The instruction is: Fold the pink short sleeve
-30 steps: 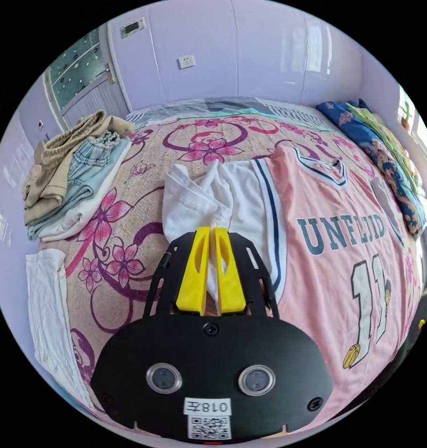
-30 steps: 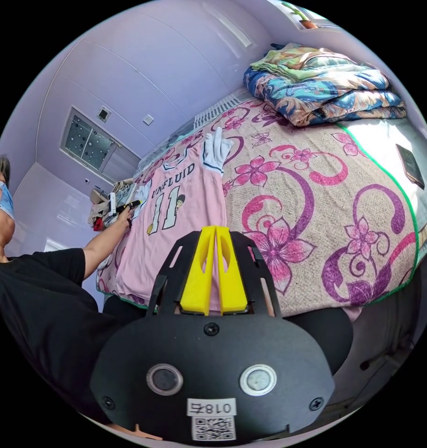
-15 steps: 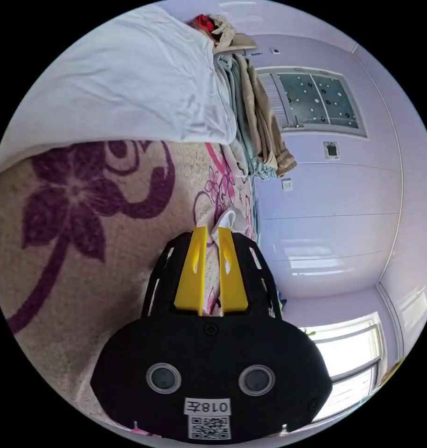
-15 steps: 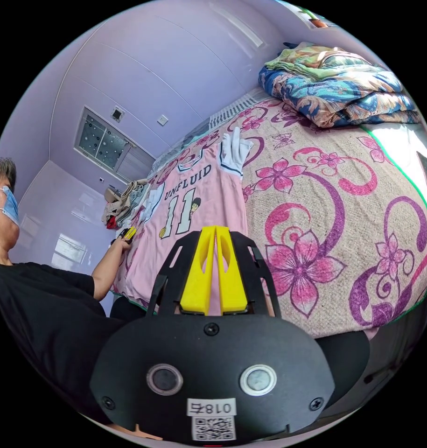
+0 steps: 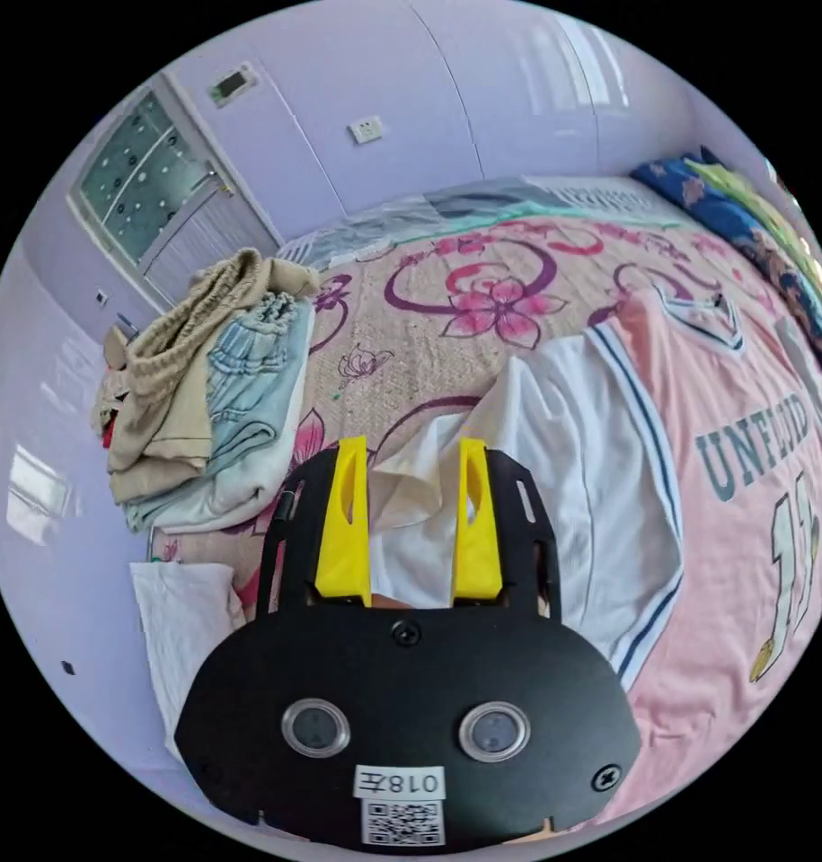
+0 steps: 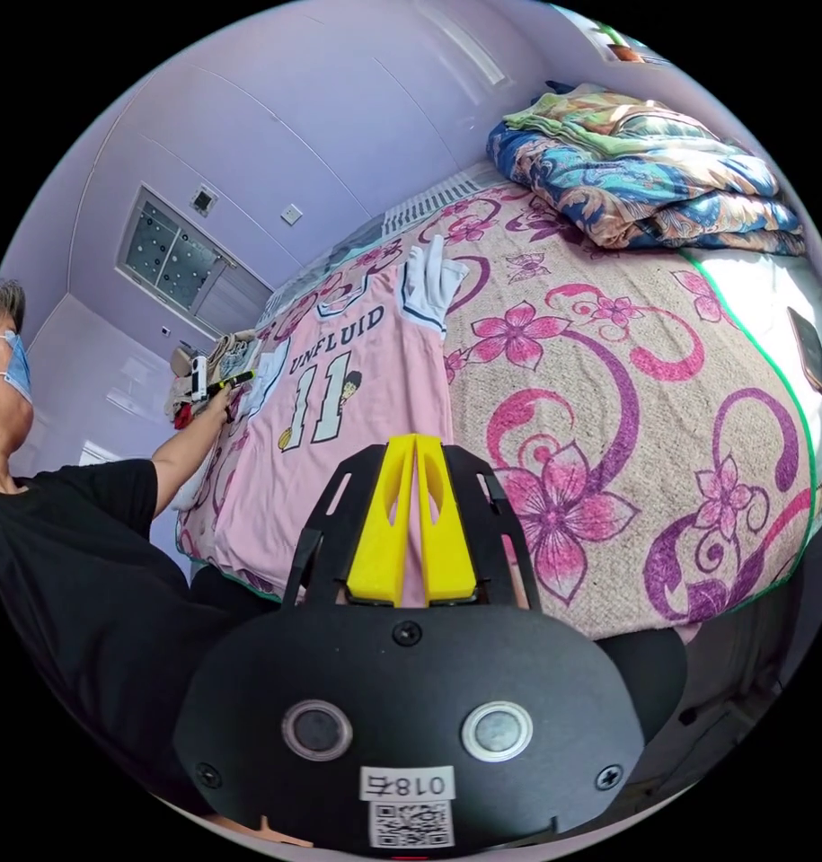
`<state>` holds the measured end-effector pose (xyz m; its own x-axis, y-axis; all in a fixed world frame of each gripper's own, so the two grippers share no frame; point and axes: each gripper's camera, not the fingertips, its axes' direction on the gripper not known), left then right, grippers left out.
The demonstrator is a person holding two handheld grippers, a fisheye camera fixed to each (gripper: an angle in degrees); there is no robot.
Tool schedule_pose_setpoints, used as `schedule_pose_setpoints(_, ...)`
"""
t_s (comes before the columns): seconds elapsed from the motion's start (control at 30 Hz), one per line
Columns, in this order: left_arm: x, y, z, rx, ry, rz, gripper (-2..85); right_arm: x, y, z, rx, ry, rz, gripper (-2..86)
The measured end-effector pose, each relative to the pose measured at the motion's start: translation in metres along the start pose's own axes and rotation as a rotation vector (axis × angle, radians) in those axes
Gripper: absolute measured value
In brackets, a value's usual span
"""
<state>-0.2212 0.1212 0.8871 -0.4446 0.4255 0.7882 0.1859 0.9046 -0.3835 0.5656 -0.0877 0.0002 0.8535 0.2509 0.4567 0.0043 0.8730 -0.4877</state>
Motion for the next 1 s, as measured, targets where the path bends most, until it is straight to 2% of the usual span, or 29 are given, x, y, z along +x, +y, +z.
schedule_pose_setpoints(0.03, 0.008, -0.005, 0.017, -0.073, -0.037, 0.018, 9.5, 0.0, -0.003, 0.0, -0.002, 0.011, 0.002, -0.2)
schedule_pose_setpoints(0.1, 0.009, -0.003, 0.021, -0.056, -0.059, -0.011, 4.5, 0.0, -0.007, -0.001, -0.004, 0.021, 0.005, -0.2)
schedule_pose_setpoints(0.13, 0.003, 0.0, 0.02, -0.053, -0.172, -0.082, 1.2, -0.001, -0.011, -0.001, -0.004, 0.027, 0.003, -0.2)
schedule_pose_setpoints(0.2, -0.01, 0.005, 0.02, -0.046, -0.204, -0.134, 1.2, -0.002, -0.017, -0.002, -0.005, 0.037, -0.004, -0.2)
schedule_pose_setpoints(0.3, -0.04, 0.025, 0.032, -0.09, -0.207, -0.261, 8.0, -0.003, -0.026, -0.001, -0.002, 0.035, -0.012, -0.1)
schedule_pose_setpoints(0.37, -0.06, 0.044, 0.056, -0.194, -0.102, -0.315, 11.1, -0.001, -0.032, 0.001, 0.01, 0.019, -0.01, 0.0)
schedule_pose_setpoints(0.5, -0.095, 0.093, 0.048, -0.139, 0.007, -0.446, 11.1, 0.013, -0.058, 0.008, 0.079, -0.066, 0.019, 0.6)
schedule_pose_setpoints(0.6, -0.12, 0.148, 0.011, 0.066, 0.149, -0.502, 10.4, 0.018, -0.098, 0.019, 0.121, -0.078, -0.02, 2.0)
schedule_pose_setpoints(0.67, -0.129, 0.206, -0.031, 0.321, 0.389, -0.455, 9.9, 0.013, -0.13, 0.031, 0.134, -0.052, -0.087, 3.6)
schedule_pose_setpoints(0.77, -0.124, 0.288, -0.073, 0.537, 0.702, -0.333, 8.2, 0.007, -0.189, 0.064, 0.12, 0.014, -0.155, 6.2)
schedule_pose_setpoints(0.87, -0.107, 0.378, -0.1, 0.619, 0.904, -0.293, 3.4, 0.012, -0.246, 0.103, 0.108, 0.037, -0.145, 7.3)
schedule_pose_setpoints(1.0, -0.09, 0.486, -0.119, 0.632, 1.0, -0.343, -0.4, 0.036, -0.314, 0.163, 0.021, 0.023, -0.02, 8.8)
